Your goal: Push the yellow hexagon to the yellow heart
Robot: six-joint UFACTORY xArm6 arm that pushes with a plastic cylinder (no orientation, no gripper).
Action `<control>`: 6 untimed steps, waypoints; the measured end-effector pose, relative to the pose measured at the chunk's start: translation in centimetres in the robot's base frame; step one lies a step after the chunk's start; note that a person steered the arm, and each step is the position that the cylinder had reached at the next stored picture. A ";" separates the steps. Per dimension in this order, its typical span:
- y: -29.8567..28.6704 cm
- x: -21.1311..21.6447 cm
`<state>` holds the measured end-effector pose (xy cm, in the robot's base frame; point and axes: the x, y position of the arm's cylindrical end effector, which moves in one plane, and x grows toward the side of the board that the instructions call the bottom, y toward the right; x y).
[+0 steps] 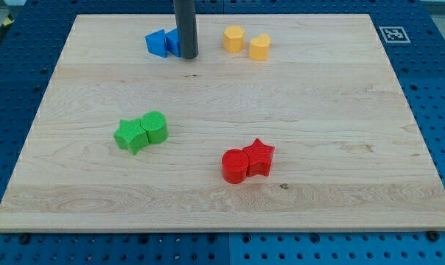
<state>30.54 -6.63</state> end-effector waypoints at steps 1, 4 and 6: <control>1.4 -2.0; 4.1 -3.9; 6.8 -4.8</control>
